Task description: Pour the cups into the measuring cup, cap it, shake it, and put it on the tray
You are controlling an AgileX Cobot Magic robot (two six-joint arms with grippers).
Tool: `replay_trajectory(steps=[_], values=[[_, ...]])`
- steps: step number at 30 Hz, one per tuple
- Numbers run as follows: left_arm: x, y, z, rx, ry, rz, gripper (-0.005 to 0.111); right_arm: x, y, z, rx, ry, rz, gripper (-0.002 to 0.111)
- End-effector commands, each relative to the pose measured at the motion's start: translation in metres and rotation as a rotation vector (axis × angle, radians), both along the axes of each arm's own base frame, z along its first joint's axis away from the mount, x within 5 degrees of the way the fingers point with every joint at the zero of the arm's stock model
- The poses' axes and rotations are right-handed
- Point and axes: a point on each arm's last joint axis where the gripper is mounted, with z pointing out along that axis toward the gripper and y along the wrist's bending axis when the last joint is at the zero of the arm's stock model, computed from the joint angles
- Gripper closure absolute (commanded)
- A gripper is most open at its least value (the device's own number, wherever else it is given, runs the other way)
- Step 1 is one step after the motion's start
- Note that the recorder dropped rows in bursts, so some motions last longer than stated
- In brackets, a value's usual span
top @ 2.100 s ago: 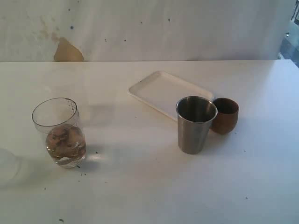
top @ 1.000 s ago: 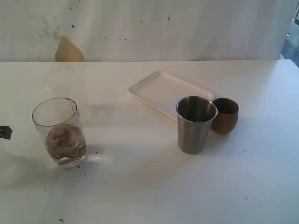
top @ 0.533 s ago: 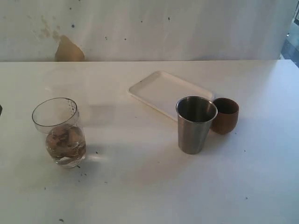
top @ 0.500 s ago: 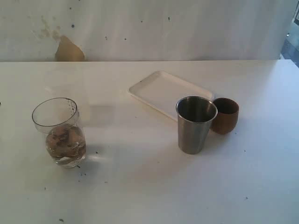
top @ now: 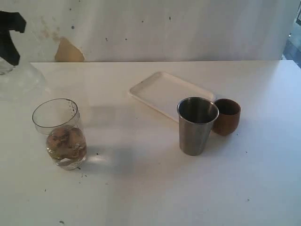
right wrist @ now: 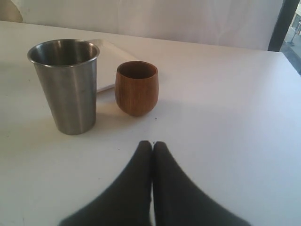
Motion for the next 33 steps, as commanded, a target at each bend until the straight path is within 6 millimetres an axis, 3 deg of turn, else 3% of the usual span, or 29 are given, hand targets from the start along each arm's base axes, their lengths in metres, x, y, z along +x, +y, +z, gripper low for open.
replay_trajectory(steps=[1, 9, 15, 33], values=[[0.004, -0.03, -0.013, -0.008, 0.055, -0.058, 0.107, 0.0, 0.0, -0.001, -0.005, -0.008, -0.001, 0.108], [0.01, -0.057, -0.034, 0.04, 0.11, -0.106, 0.107, 0.0, 0.0, -0.001, -0.005, -0.008, -0.001, 0.108], [0.013, -0.053, -0.036, 0.105, 0.092, -0.071, 0.107, 0.0, 0.0, -0.001, -0.005, -0.008, -0.001, 0.108], [0.01, -0.06, -0.037, 0.057, 0.112, -0.118, 0.107, 0.0, 0.0, -0.001, -0.005, -0.008, -0.001, 0.108]])
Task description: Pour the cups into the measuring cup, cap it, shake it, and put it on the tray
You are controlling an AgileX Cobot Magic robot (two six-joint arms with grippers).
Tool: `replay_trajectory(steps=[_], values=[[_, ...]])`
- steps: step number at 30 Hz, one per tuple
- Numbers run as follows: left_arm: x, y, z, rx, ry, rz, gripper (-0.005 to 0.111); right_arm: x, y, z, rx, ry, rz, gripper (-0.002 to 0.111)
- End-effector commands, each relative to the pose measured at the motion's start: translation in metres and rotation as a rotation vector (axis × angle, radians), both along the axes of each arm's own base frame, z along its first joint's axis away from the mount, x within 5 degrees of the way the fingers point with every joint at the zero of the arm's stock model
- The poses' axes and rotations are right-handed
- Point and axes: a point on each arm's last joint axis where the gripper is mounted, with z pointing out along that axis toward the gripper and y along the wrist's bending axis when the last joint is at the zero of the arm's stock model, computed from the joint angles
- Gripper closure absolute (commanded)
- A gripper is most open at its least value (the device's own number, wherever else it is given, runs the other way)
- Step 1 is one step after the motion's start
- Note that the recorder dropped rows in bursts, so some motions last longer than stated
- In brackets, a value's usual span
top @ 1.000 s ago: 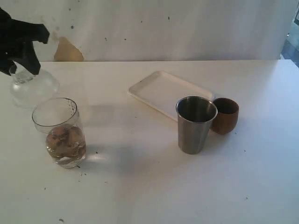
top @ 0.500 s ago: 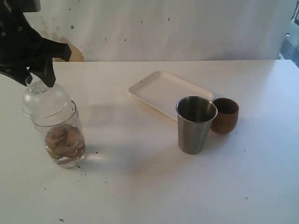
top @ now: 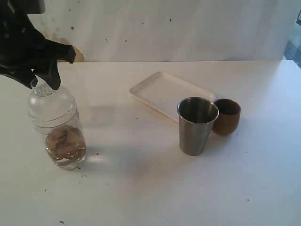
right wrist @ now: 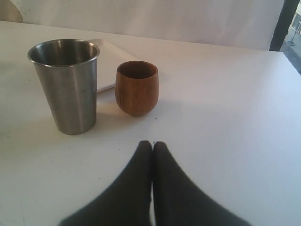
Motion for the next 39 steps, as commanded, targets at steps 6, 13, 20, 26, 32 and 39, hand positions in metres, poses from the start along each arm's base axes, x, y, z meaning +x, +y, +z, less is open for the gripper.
replay_trajectory(steps=[6, 13, 20, 26, 32, 39], values=[[-0.001, -0.002, 0.001, 0.005, -0.001, -0.028, 0.107, 0.0, 0.0, -0.001, -0.005, -0.008, -0.001, 0.108], [-0.001, -0.002, -0.01, 0.013, 0.003, -0.068, 0.096, 0.0, 0.0, -0.001, -0.005, -0.008, -0.001, 0.108], [0.0, -0.003, -0.013, 0.006, -0.018, -0.07, 0.048, 0.0, 0.0, -0.001, -0.005, -0.008, -0.001, 0.108], [0.001, -0.003, -0.01, 0.003, -0.028, -0.073, 0.045, 0.0, 0.0, -0.001, -0.005, -0.008, -0.001, 0.108], [0.002, -0.004, 0.016, -0.017, -0.061, -0.073, 0.05, 0.0, 0.0, -0.001, -0.005, -0.008, -0.001, 0.108], [0.001, -0.011, 0.036, -0.045, -0.116, -0.152, 0.101, 0.0, 0.0, -0.001, -0.005, -0.008, -0.001, 0.108]])
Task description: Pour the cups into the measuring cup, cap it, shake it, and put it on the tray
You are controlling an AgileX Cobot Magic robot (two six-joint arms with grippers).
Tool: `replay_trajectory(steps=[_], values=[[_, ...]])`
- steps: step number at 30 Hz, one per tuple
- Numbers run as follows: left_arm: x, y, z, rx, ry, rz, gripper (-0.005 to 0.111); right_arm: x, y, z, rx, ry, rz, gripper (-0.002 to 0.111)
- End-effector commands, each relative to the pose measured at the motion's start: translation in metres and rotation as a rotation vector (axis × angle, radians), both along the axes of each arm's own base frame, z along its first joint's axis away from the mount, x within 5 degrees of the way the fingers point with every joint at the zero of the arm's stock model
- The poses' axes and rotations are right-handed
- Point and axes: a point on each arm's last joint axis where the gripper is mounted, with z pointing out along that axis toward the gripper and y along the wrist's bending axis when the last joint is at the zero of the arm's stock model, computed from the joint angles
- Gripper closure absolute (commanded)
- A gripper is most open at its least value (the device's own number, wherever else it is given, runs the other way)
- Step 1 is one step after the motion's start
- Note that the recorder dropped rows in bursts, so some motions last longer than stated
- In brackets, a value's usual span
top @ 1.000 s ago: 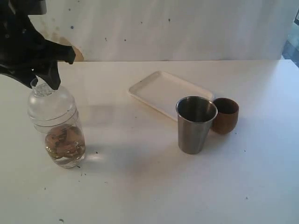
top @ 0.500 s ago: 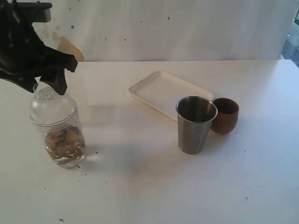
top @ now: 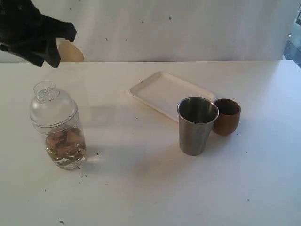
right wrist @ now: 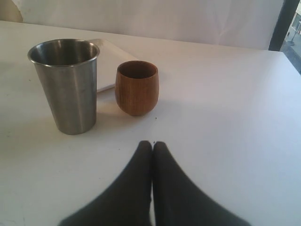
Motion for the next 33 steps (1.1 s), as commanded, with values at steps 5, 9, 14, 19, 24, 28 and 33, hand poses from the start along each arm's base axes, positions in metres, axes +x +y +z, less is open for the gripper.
replay_trajectory(steps=[5, 9, 14, 19, 24, 28, 33], values=[[-0.012, -0.014, -0.019, 0.026, 0.069, -0.133, 0.107, 0.0, 0.0, 0.0, -0.005, -0.01, -0.001, 0.108], [-0.013, -0.008, -0.037, 0.096, 0.107, -0.098, 0.107, 0.0, 0.0, 0.0, 0.012, -0.009, -0.005, 0.108], [-0.014, -0.006, -0.049, 0.119, 0.118, -0.095, 0.107, 0.0, 0.0, 0.0, 0.012, -0.009, -0.005, 0.108], [-0.013, -0.007, -0.048, 0.106, 0.105, -0.095, 0.107, 0.0, 0.0, 0.0, 0.012, -0.009, -0.005, 0.108], [-0.015, -0.01, -0.026, 0.041, 0.037, -0.116, 0.107, 0.0, 0.0, 0.0, 0.012, -0.009, -0.005, 0.108], [-0.023, -0.007, 0.011, -0.031, -0.134, -0.115, 0.097, 0.0, 0.0, 0.0, 0.012, -0.009, -0.005, 0.108], [-0.043, 0.01, 0.044, -0.021, -0.279, -0.089, 0.033, 0.0, 0.0, 0.0, 0.012, -0.009, -0.005, 0.108]])
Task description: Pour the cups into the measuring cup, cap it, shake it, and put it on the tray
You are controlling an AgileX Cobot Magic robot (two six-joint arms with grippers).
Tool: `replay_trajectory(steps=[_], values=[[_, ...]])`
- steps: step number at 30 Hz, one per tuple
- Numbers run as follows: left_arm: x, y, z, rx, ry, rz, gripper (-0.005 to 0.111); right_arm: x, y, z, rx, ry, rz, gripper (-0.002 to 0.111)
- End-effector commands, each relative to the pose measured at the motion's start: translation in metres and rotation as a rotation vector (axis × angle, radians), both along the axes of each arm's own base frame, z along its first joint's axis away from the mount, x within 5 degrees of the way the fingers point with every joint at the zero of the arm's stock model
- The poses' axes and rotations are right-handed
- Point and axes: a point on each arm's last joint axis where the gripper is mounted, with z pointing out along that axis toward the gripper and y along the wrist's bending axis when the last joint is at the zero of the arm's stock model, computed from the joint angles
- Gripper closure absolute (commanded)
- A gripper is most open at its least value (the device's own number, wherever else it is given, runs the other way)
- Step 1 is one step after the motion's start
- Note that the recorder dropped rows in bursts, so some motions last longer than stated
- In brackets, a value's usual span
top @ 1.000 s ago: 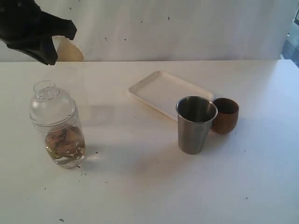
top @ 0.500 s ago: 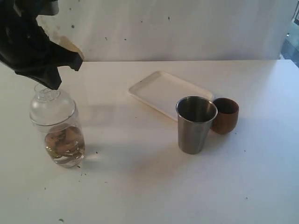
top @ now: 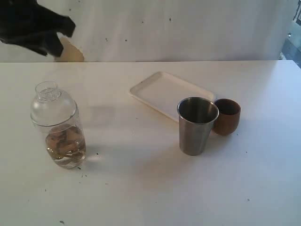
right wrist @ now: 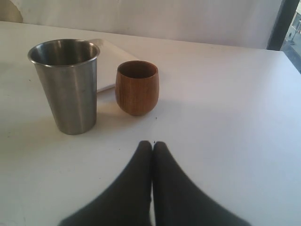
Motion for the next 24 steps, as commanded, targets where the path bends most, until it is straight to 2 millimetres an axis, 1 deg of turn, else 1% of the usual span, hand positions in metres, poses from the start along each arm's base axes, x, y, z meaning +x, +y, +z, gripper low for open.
replay_trajectory(steps=[1, 2, 4, 6, 9, 12, 14, 17, 19, 21, 24], values=[[-0.02, 0.016, 0.028, 0.002, -0.107, 0.054, 0.016, 0.0, 0.0, 0.0, 0.002, -0.01, -0.002, 0.108], [-0.025, 0.019, 0.031, 0.01, -0.107, 0.059, 0.0, 0.0, 0.0, 0.0, 0.002, -0.01, -0.002, 0.108], [-0.035, 0.024, 0.038, 0.005, -0.117, 0.058, 0.002, 0.0, 0.0, 0.0, 0.002, -0.01, -0.002, 0.108], [-0.044, 0.025, 0.042, -0.051, -0.169, 0.051, 0.002, 0.0, 0.0, 0.0, 0.002, -0.01, -0.002, 0.108], [-0.065, 0.029, 0.051, -0.192, -0.338, 0.016, 0.002, 0.0, 0.0, 0.0, 0.002, -0.01, -0.002, 0.108], [-0.094, 0.04, 0.048, -0.307, -0.512, 0.008, 0.002, 0.0, 0.0, 0.0, 0.002, -0.01, -0.002, 0.108], [-0.109, 0.048, 0.03, -0.339, -0.578, 0.012, 0.002, 0.0, 0.0, 0.0, 0.002, -0.01, -0.002, 0.108], [-0.124, 0.056, -0.017, -0.362, -0.621, 0.02, 0.002, 0.0, 0.0, 0.0, 0.002, -0.01, -0.002, 0.108], [-0.129, 0.059, -0.048, -0.393, -0.649, 0.035, 0.002, 0.0, 0.0, 0.0, 0.002, -0.01, -0.002, 0.108], [-0.132, 0.061, -0.084, -0.439, -0.676, 0.066, 0.002, 0.0, 0.0, 0.0, 0.002, -0.01, -0.002, 0.108], [-0.134, 0.064, -0.132, -0.464, -0.669, 0.104, 0.002, 0.0, 0.0, 0.0, 0.002, -0.01, -0.002, 0.108]])
